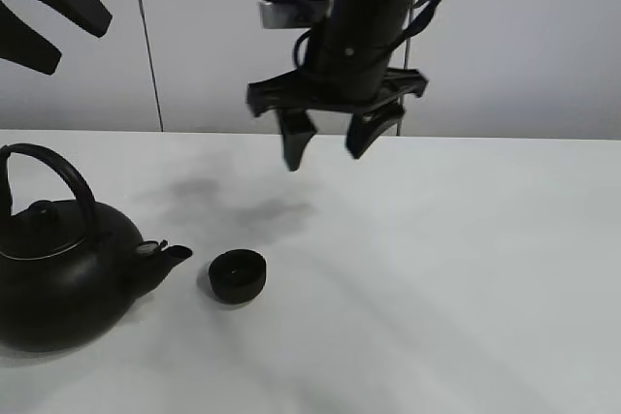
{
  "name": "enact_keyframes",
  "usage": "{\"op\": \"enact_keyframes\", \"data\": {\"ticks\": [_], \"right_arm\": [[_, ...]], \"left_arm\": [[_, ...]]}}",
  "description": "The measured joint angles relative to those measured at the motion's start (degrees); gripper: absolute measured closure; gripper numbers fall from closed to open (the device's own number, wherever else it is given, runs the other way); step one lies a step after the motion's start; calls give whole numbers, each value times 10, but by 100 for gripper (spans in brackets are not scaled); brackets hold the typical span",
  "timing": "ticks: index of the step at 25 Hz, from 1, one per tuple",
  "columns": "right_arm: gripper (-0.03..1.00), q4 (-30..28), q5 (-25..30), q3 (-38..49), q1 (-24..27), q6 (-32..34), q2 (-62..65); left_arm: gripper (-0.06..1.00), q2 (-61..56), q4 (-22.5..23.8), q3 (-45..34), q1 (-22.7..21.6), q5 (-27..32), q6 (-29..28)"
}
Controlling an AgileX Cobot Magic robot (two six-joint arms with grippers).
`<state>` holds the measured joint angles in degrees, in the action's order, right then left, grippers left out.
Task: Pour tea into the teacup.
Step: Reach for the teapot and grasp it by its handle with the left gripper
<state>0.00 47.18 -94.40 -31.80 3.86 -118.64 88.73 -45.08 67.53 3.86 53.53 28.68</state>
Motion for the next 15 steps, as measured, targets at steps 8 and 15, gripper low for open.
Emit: {"op": "enact_keyframes", "data": {"ticks": [8, 15], "right_arm": [[48, -119, 107, 0, 157, 19, 111], [48, -165, 181, 0, 321, -2, 307]], "left_arm": [[49, 0, 0, 0, 0, 0, 0], [49, 0, 0, 0, 0, 0, 0]]}}
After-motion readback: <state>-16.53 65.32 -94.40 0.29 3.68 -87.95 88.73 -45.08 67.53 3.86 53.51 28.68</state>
